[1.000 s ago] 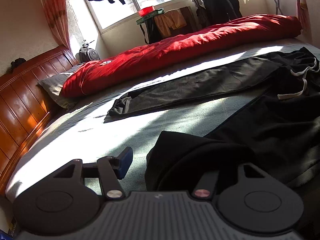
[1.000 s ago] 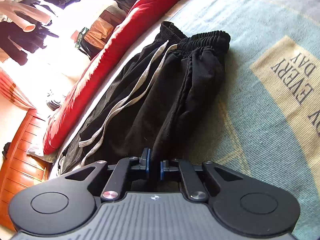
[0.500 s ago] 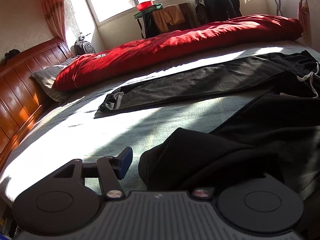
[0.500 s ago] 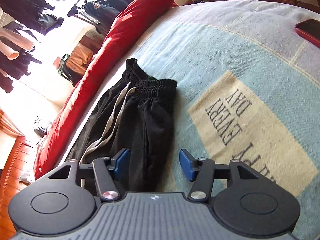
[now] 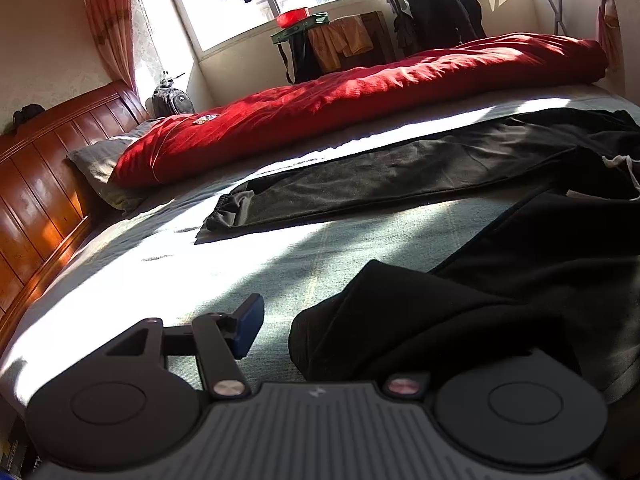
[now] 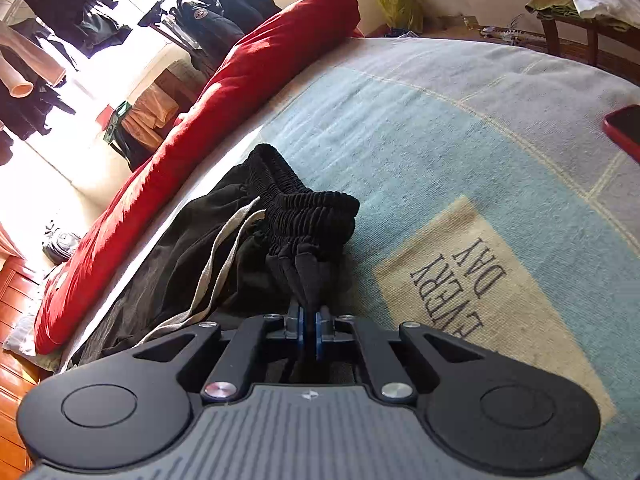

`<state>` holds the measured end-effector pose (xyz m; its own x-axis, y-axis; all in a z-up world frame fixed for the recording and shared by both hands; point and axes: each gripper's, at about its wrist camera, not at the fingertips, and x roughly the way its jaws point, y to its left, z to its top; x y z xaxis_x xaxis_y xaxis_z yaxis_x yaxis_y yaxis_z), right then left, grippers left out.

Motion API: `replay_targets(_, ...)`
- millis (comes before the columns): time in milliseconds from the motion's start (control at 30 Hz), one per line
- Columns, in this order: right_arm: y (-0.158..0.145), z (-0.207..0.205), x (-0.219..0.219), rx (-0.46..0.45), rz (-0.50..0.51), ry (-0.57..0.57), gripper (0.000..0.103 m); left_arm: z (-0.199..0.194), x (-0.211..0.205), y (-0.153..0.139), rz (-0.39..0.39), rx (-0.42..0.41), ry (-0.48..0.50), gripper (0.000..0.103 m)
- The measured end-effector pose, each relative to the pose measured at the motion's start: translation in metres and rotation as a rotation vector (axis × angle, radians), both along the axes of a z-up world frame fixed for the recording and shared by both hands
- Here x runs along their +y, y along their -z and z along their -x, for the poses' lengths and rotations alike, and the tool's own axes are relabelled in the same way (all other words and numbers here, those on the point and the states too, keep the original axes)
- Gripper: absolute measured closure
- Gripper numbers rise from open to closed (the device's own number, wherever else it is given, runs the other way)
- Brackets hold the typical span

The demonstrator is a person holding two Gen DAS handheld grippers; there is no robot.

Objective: Fold clothes

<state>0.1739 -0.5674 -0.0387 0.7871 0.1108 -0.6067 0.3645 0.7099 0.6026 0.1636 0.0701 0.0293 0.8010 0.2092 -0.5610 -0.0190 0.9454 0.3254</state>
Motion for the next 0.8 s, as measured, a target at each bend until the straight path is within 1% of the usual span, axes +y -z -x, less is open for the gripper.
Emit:
replay_targets(67,0.001,0.007,-0.001,0.027,-0.004,0.008,0.095,-0.004,0.003,0.001,0.005,0.0,-0.003,0.042)
replay_targets(133,0.004,0.007,-0.001,0.067,0.02,0.038,0.087,-0.007,0.005,0.002,0.018,0.001,-0.003,0.042)
replay_targets(167,0.005,0.007,-0.001,0.088,0.034,0.055,0.074,-0.009,0.007,0.002,0.024,-0.003,-0.005,0.042)
replay_targets(200,0.001,0.006,0.003,0.085,0.049,0.052,0.069,-0.009,0.007,0.002,0.029,-0.007,-0.006,0.042)
replay_targets(267,-0.011,0.006,0.013,0.055,0.077,0.027,0.068,-0.008,0.007,-0.001,0.033,-0.025,0.002,0.043)
replay_targets(467,-0.048,0.006,0.045,-0.035,0.161,-0.049,0.054,-0.012,0.01,0.002,0.043,-0.03,0.024,0.043)
replay_targets(500,-0.052,0.001,0.056,-0.048,0.165,-0.092,0.052,-0.013,0.01,0.002,0.05,-0.033,0.029,0.043)
replay_targets(567,-0.052,-0.02,0.089,-0.055,0.156,-0.225,0.051,-0.013,0.01,0.002,0.06,-0.039,0.038,0.043)
replay_targets(767,-0.018,-0.048,0.163,0.062,0.18,-0.43,0.051,-0.006,0.019,0.002,0.067,-0.048,0.056,0.043)
replay_targets(800,-0.013,-0.053,0.175,0.083,0.185,-0.463,0.05,-0.004,0.023,0.003,0.072,-0.045,0.055,0.043)
